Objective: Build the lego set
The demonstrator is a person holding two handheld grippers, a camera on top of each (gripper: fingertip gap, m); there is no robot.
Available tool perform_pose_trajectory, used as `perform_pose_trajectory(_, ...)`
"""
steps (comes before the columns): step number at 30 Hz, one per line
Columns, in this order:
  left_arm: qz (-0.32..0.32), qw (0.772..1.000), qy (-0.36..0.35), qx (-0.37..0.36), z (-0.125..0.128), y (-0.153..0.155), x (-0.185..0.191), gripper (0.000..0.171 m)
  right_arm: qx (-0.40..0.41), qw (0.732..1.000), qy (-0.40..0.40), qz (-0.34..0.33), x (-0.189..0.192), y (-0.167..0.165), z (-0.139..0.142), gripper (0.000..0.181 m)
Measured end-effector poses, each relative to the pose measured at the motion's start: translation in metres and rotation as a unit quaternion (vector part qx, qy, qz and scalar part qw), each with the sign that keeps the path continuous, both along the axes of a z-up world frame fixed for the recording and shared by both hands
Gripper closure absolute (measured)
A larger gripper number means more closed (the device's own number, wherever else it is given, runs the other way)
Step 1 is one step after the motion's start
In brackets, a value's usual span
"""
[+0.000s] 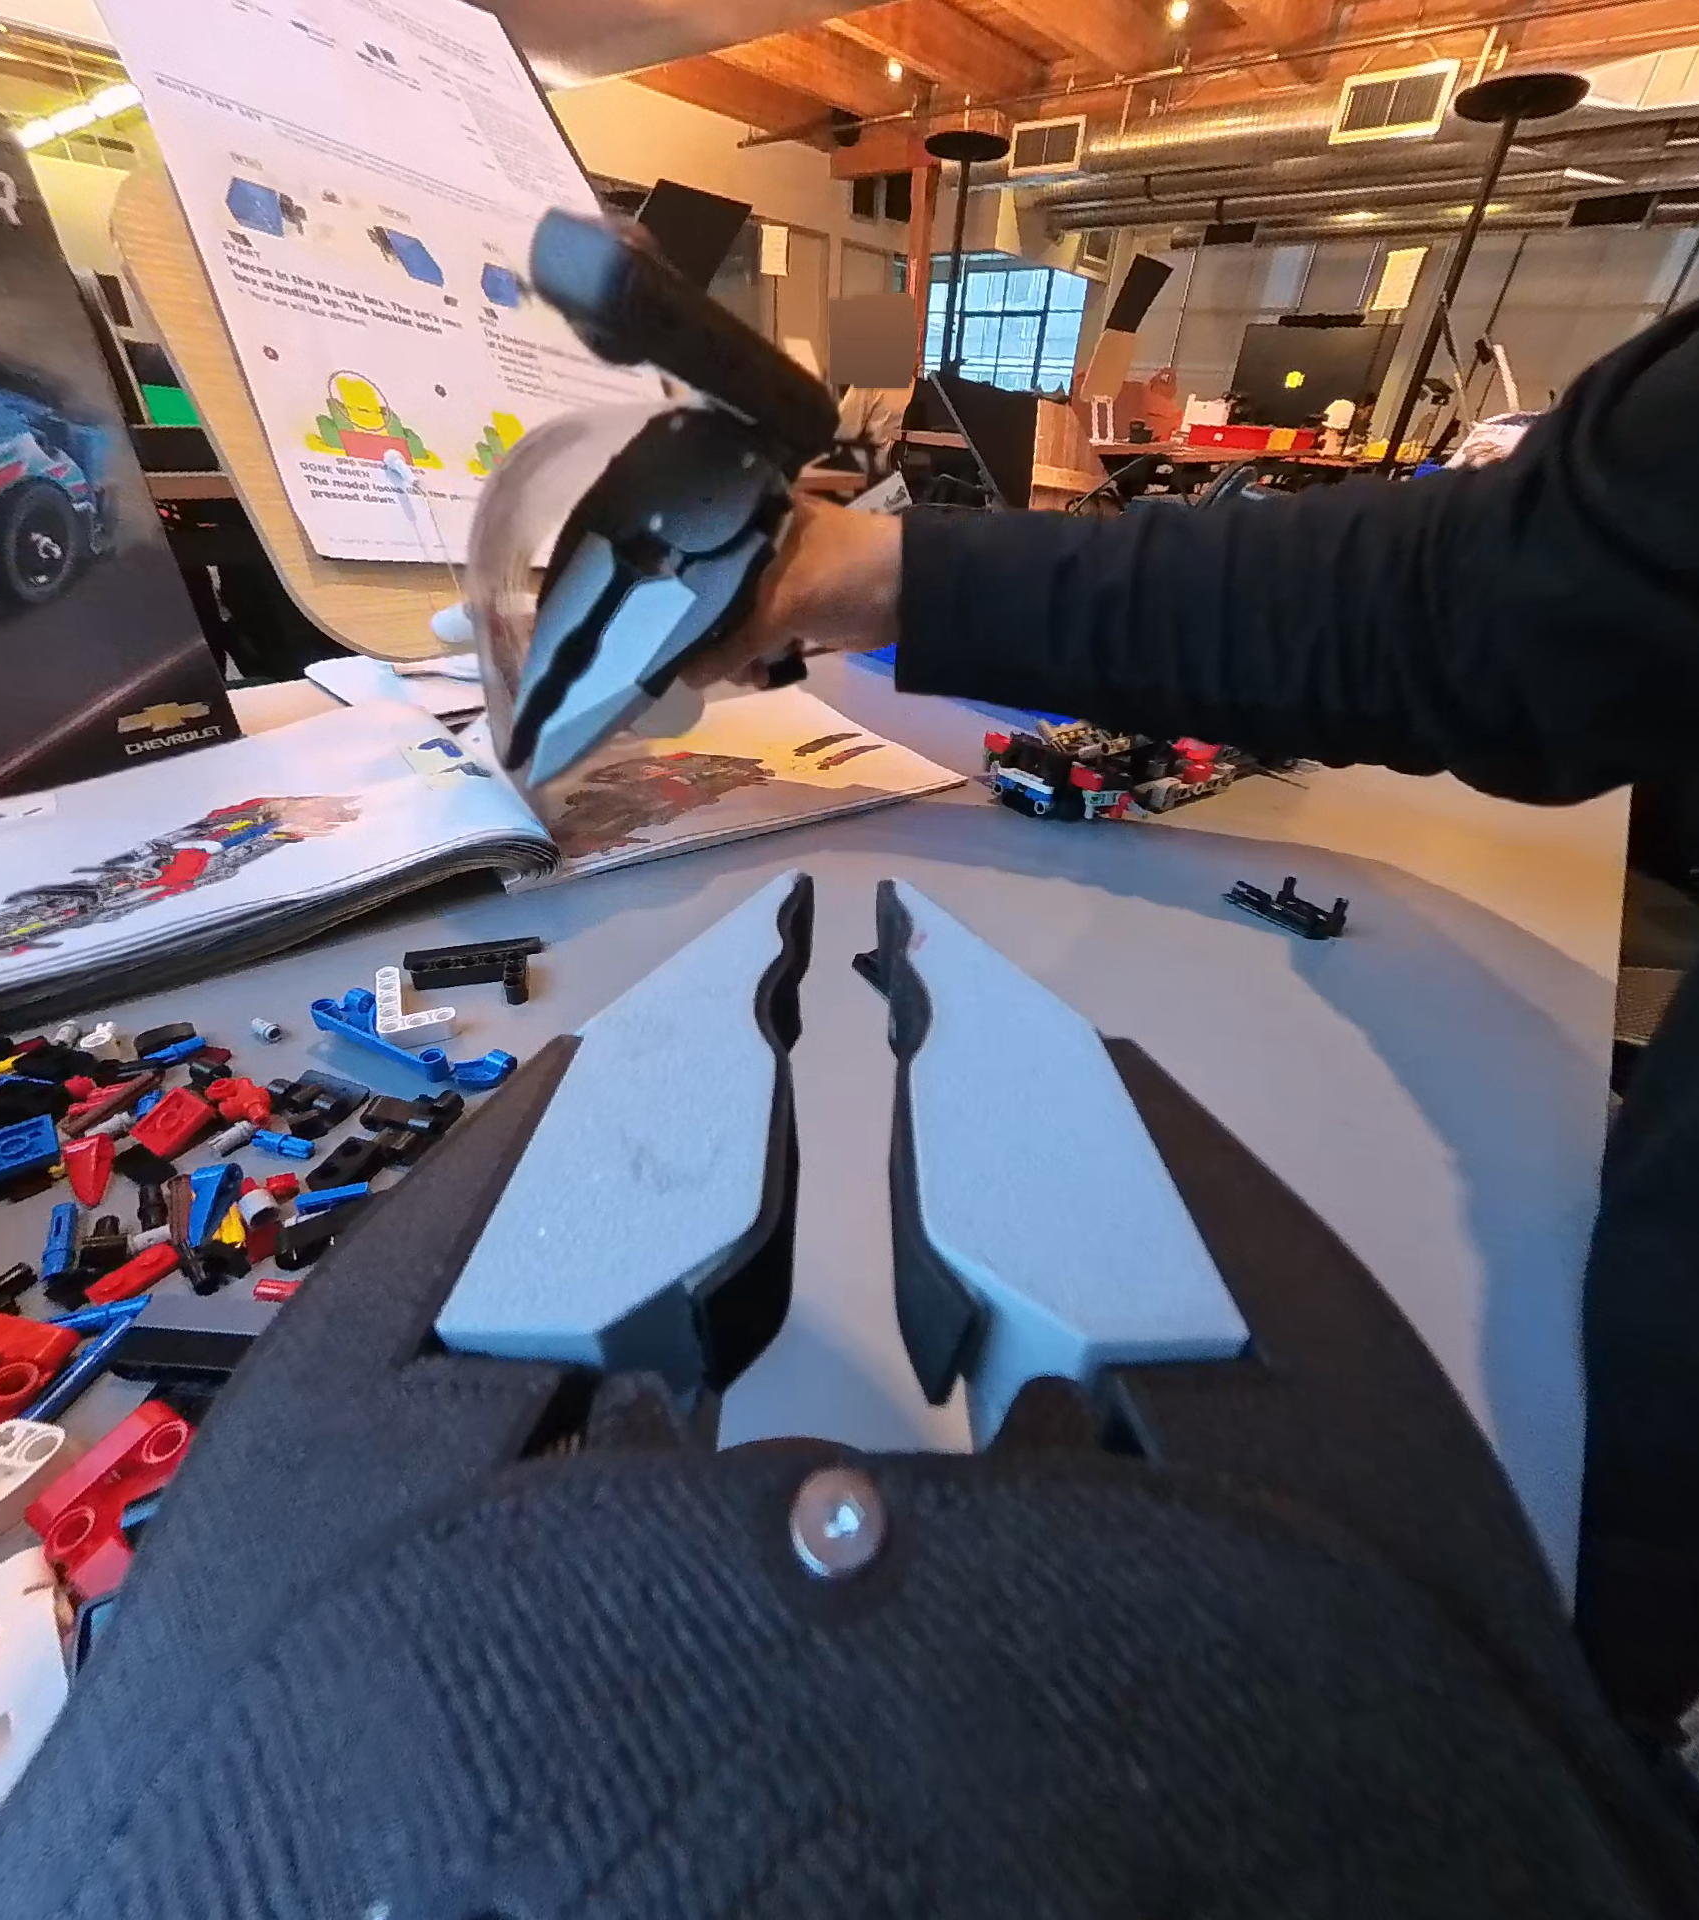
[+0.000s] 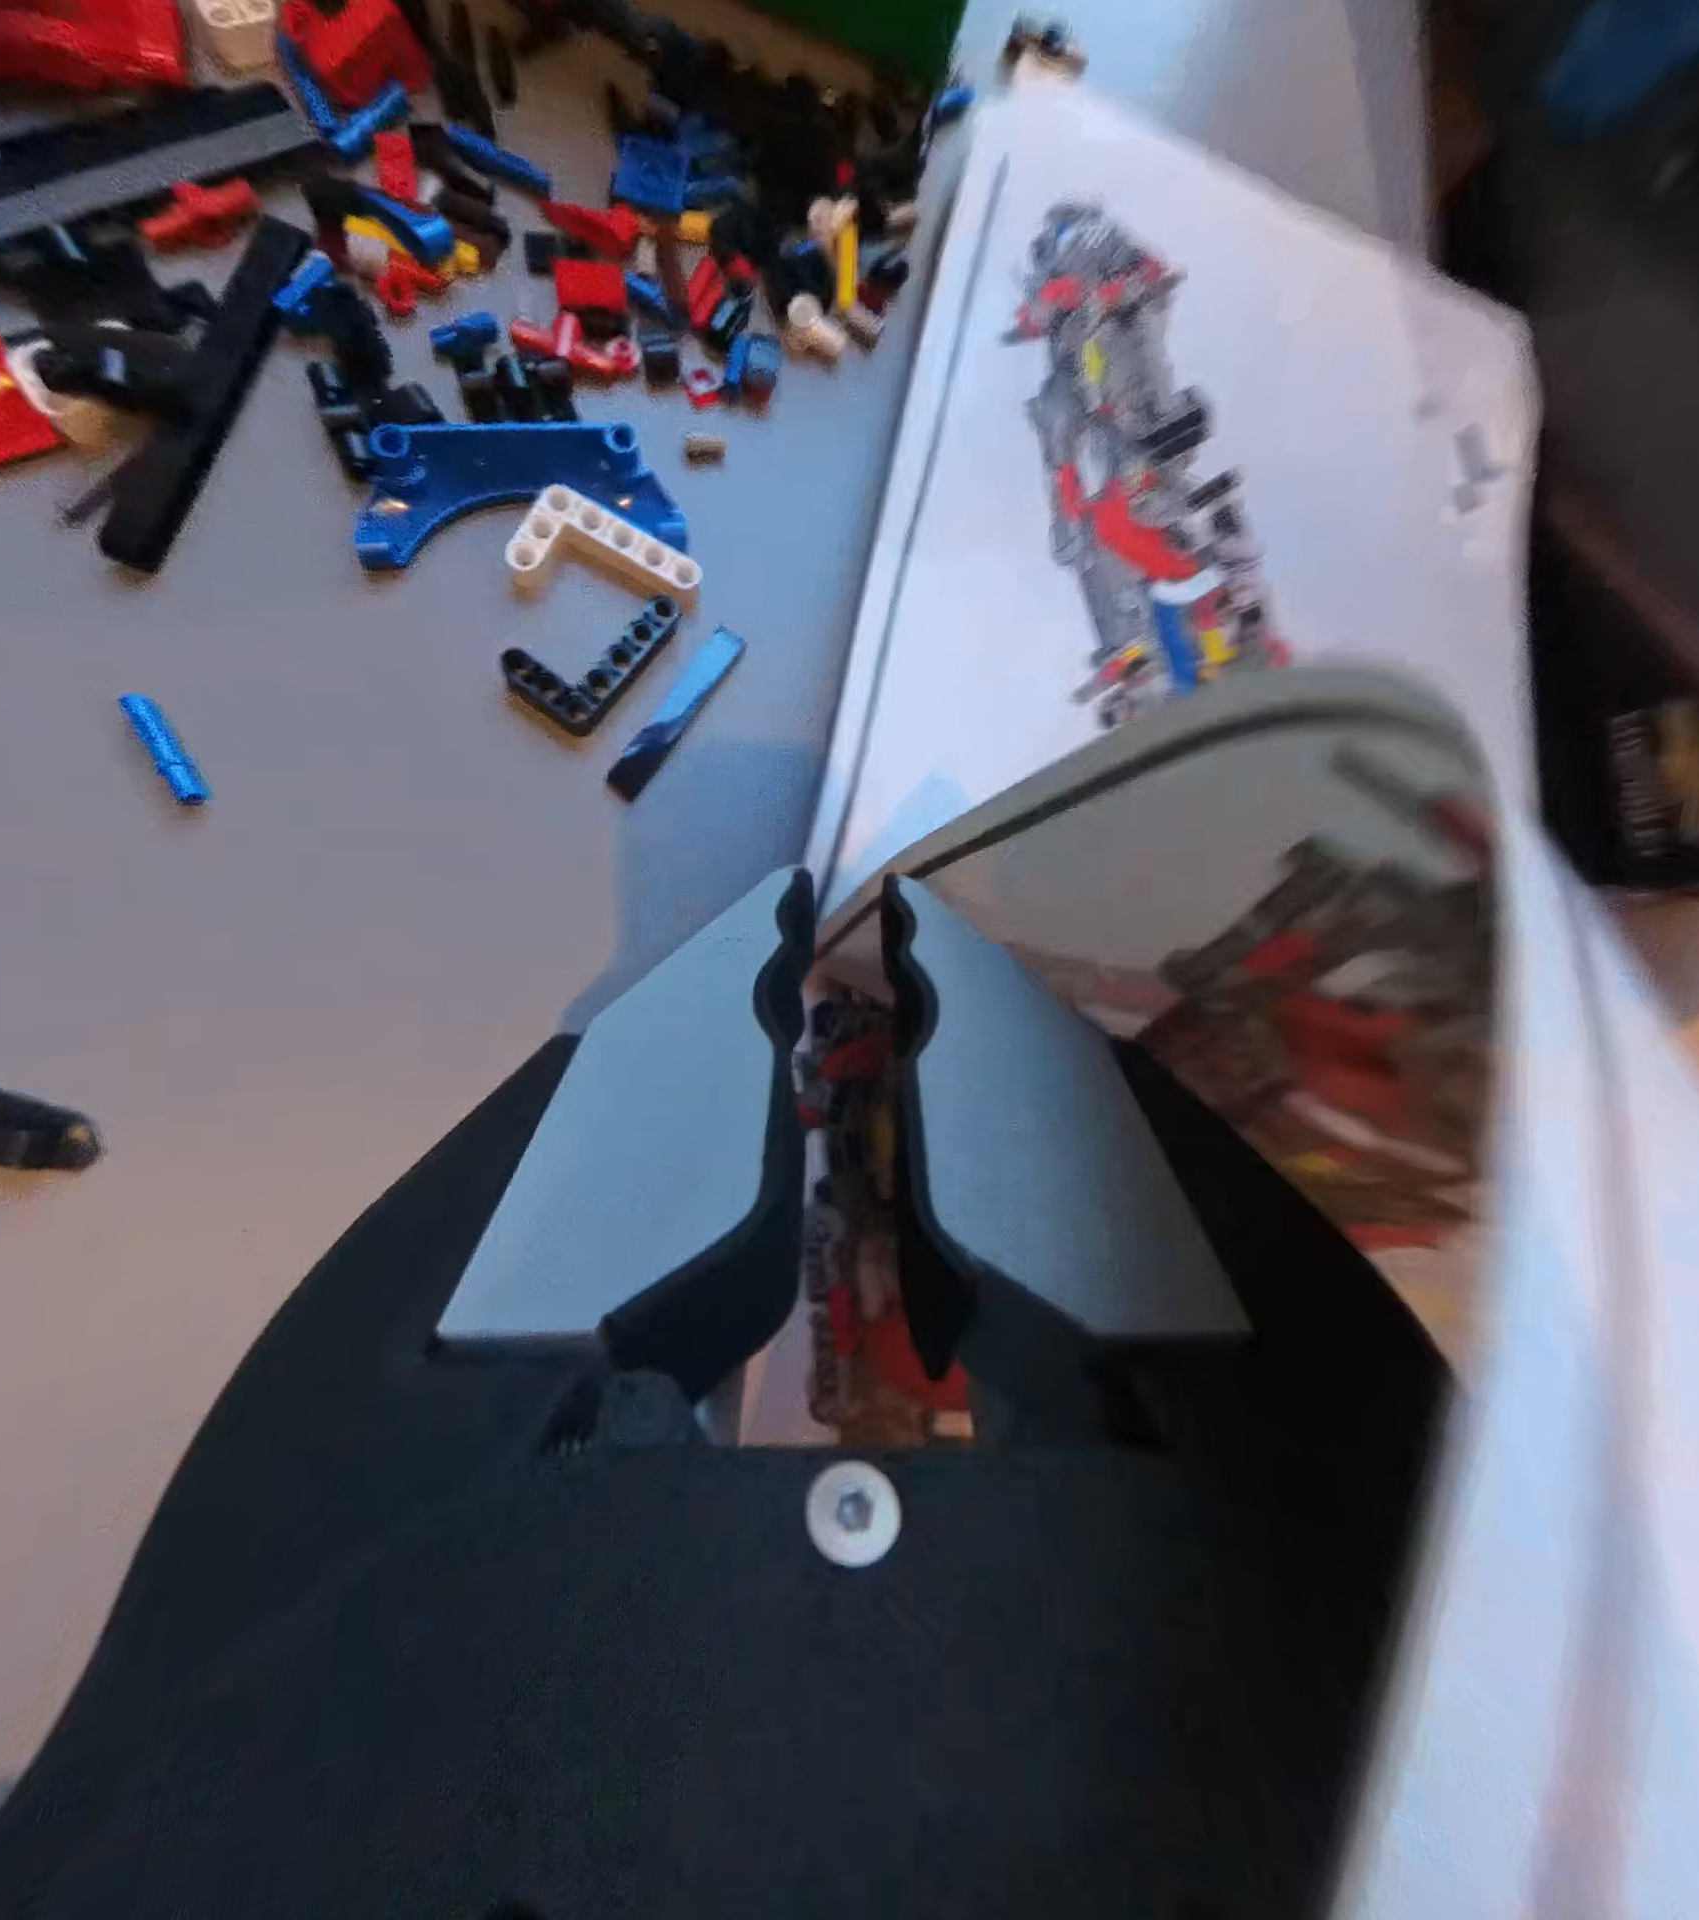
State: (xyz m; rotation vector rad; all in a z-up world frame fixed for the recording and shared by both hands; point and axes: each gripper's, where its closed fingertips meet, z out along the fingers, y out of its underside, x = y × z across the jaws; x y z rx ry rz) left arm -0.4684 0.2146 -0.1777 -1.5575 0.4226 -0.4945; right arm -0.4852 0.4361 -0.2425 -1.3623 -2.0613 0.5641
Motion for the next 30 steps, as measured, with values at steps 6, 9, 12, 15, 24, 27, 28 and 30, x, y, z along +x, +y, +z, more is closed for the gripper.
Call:
perform_pose_trajectory(6,0.0,1.0,0.002,0.001,0.0,0.0,0.001,0.163,0.021,0.994,0.065,-0.08,0.02,0.043,0.037,0.161)
perform_pose_trajectory(9,0.0,1.0,0.003,0.001,0.0,0.0,0.001,0.163,-0.033,0.98,0.05,-0.191,0.046,0.068,0.033,0.14)
perform_pose_trajectory(12,-0.001,1.0,0.003,-0.002,-0.001,0.001,0.002,0.163,-0.162,0.951,0.123,-0.235,0.047,0.044,0.046,0.118)
perform_pose_trajectory(15,-0.003,1.0,0.002,-0.003,-0.001,0.001,0.002,0.163,-0.227,0.917,0.17,-0.281,0.052,0.027,0.05,0.082)
perform_pose_trajectory(24,-0.006,1.0,0.016,0.006,-0.001,-0.002,0.006,0.164,-0.377,0.799,0.297,-0.364,0.122,0.043,0.083,0.157)
perform_pose_trajectory(27,-0.009,1.0,0.022,0.006,-0.002,-0.002,0.008,0.164,-0.381,0.784,0.312,-0.377,0.125,0.055,0.084,0.181)
perform_pose_trajectory(28,-0.008,1.0,0.025,0.007,-0.002,-0.002,0.009,0.164,-0.37,0.791,0.312,-0.374,0.118,0.057,0.085,0.181)
perform_pose_trajectory(30,-0.008,1.0,0.028,0.007,-0.003,-0.002,0.009,0.164,-0.35,0.818,0.296,-0.348,0.088,0.052,0.091,0.181)
